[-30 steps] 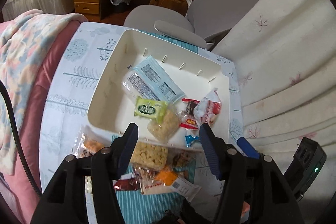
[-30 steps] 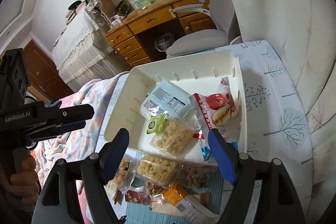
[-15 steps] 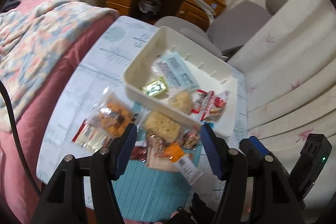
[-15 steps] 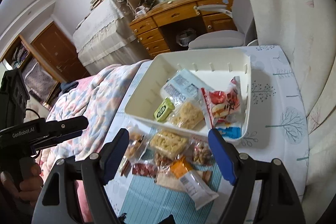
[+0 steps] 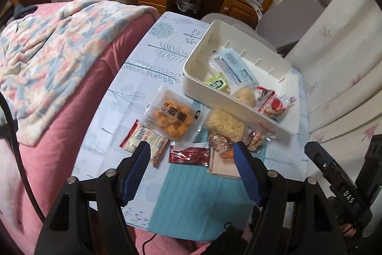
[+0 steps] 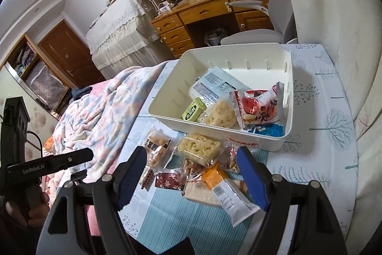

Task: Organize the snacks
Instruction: 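Withdraw both open grippers from the tray toward the remaining snacks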

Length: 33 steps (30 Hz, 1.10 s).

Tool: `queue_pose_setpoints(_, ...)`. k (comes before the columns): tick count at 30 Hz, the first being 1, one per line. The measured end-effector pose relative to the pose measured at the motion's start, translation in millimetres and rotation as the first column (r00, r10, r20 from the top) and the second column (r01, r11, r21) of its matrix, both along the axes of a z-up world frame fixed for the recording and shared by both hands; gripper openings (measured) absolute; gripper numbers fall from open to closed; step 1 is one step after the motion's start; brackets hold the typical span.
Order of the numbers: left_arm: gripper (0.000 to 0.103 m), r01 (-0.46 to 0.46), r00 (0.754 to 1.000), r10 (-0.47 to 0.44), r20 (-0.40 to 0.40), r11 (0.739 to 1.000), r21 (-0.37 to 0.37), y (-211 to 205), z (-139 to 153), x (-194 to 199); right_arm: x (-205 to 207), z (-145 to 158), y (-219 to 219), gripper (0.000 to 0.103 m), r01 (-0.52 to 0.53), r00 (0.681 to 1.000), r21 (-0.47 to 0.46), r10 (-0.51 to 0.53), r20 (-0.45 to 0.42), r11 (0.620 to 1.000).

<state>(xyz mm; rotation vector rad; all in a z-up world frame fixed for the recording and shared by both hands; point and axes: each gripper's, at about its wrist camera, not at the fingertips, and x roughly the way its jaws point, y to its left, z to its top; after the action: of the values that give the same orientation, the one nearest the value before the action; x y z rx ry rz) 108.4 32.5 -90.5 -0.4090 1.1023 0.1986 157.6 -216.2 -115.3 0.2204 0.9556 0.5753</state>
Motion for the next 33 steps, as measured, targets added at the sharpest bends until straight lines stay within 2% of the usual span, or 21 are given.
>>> queue_pose_setpoints(7,0.071,0.114,0.993,-0.115,-0.03,0.993,-0.015,22.6,-7.5,18.1,-15.3,-1.4,10.8,0.078,0.1,0.995,-0.046,-0.1,0.016,0.994)
queue_pose_setpoints(11,0.071,0.21,0.975,-0.212,-0.062,0.977,-0.038,36.0,-15.2,36.3,-26.9,-3.5,18.5,0.078,0.188,0.982,-0.072,-0.188,0.016,0.98)
queue_pose_setpoints(13,0.071,0.257,0.963,-0.26,-0.073,0.965,-0.044,39.9,-19.5,43.5,-33.9,-3.9,22.2,0.078,0.25,0.968,-0.081,-0.25,0.016,0.965)
queue_pose_setpoints(21,0.078,0.437,0.88,-0.448,-0.158,0.894,-0.101,53.6,-49.8,70.2,-56.2,-13.1,37.8,0.078,0.445,0.894,-0.117,-0.447,0.002,0.888)
queue_pose_setpoints(23,0.084,0.46,0.865,-0.472,-0.172,0.882,-0.106,54.7,-57.3,75.3,-62.2,-17.1,40.9,0.078,0.48,0.874,-0.13,-0.485,-0.012,0.868)
queue_pose_setpoints(26,0.086,0.475,0.85,-0.49,-0.194,0.872,-0.12,56.0,-68.4,82.0,-69.8,-21.4,45.3,0.078,0.501,0.859,-0.154,-0.511,-0.026,0.851)
queue_pose_setpoints(33,0.09,0.469,0.823,-0.492,-0.284,0.87,-0.151,50.6,-101.8,98.1,-80.2,-33.2,43.7,0.078,0.514,0.843,-0.222,-0.536,-0.046,0.829)
